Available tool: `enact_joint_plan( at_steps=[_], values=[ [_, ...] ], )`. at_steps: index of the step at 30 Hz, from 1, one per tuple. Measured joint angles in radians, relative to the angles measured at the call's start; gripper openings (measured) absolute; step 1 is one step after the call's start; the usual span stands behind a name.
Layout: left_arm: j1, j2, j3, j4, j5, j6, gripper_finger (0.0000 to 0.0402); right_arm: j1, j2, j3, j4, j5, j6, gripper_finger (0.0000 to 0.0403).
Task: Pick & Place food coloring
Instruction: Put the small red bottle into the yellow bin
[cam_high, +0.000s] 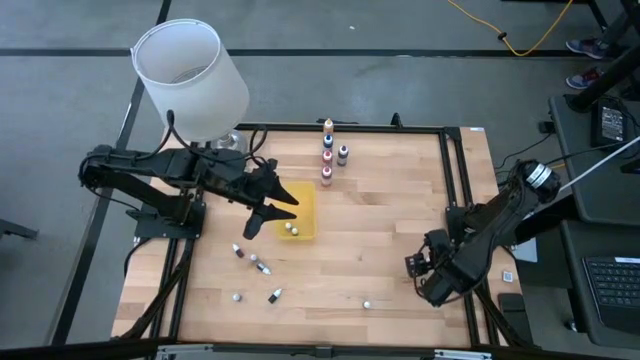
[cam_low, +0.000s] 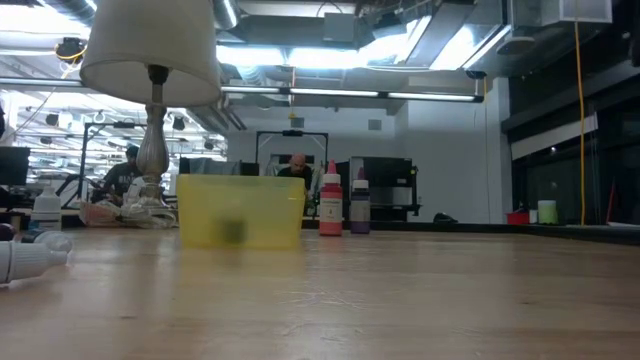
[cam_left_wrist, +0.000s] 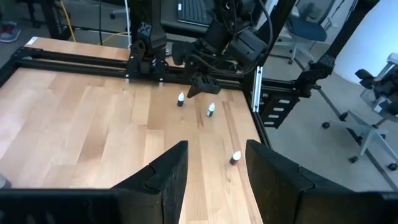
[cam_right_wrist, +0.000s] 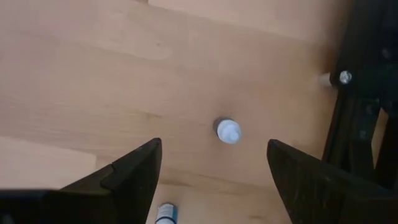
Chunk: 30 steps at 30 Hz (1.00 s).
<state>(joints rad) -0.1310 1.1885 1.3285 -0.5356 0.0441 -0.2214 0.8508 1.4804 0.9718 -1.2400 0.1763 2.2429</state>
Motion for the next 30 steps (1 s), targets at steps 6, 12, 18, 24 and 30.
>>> enact_joint_plan(
  at_steps=[6,12,18,24,30],
  values=[
    [0.003,0.0,0.0,0.0,-0.001,0.016,0.0157,0.004,0.05,0.0,0.039,-0.039,0.027,0.0291],
    [0.003,0.0,0.0,0.0,-0.002,0.016,0.0157,0.004,0.06,0.0,0.066,-0.04,0.026,0.0291],
    [0.003,0.0,0.0,0.0,0.0,0.016,0.0157,-0.017,-0.003,0.0,-0.048,-0.087,0.001,0.0291],
    [0.003,0.0,0.0,-0.004,-0.005,0.016,0.0157,-0.086,-0.085,-0.014,-0.106,-0.1,-0.119,0.0291],
    [0.003,0.0,0.0,-0.005,-0.007,0.025,0.0157,-0.115,-0.17,-0.075,-0.036,-0.115,-0.132,0.0291]
  ],
)
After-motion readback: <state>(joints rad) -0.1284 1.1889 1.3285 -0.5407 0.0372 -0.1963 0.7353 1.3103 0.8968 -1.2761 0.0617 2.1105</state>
